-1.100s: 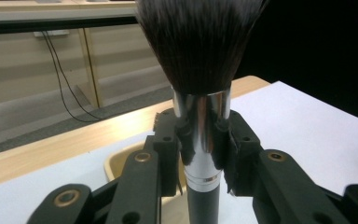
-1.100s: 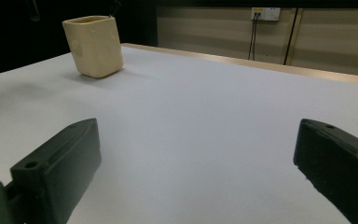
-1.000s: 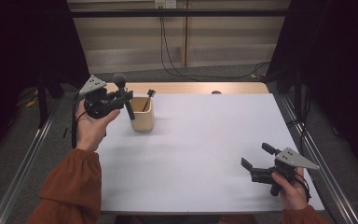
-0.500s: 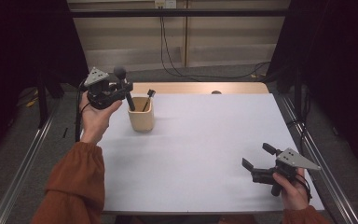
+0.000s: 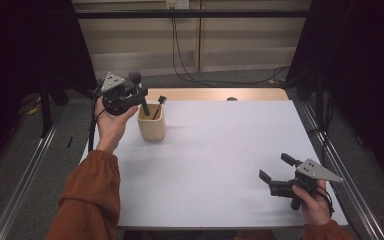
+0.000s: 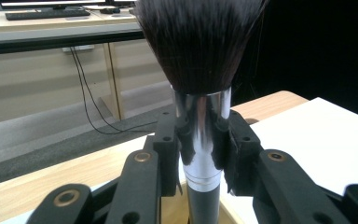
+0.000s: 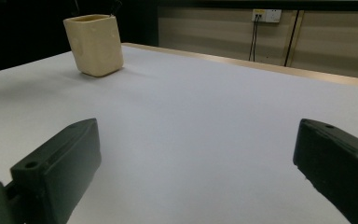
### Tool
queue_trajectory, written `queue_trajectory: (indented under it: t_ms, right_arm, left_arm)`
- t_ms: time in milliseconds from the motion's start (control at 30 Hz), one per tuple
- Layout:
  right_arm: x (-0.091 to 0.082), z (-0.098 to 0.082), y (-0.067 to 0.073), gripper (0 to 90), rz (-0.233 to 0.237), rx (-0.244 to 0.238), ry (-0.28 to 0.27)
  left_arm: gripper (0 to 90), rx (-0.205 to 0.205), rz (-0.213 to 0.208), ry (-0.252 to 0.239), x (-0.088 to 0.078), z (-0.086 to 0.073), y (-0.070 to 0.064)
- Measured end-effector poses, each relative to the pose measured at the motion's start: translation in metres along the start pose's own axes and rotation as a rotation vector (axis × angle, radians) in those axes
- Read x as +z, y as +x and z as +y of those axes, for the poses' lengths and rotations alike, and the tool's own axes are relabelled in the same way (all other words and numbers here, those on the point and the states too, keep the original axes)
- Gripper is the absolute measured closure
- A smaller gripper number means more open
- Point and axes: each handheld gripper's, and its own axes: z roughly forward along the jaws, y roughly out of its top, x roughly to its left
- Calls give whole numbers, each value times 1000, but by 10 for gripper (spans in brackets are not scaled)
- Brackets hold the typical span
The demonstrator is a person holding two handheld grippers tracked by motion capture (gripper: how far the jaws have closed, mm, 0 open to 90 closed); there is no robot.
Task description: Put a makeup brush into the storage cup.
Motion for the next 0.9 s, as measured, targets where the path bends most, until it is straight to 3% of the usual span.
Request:
queue_trajectory:
  t_ms: [200,333,900]
  right_arm:
    - [0,0,0,4,9,5,-4]
    - [0,0,0,7,15,2,-1]
    - [0,0,1,0,4,-1,-2]
  left_arm:
    - [704,18,-1,23,4,-7,1]
    - [704,5,-2,20,6,-13,0]
    - [703,13,-8,62,14,-34,-4]
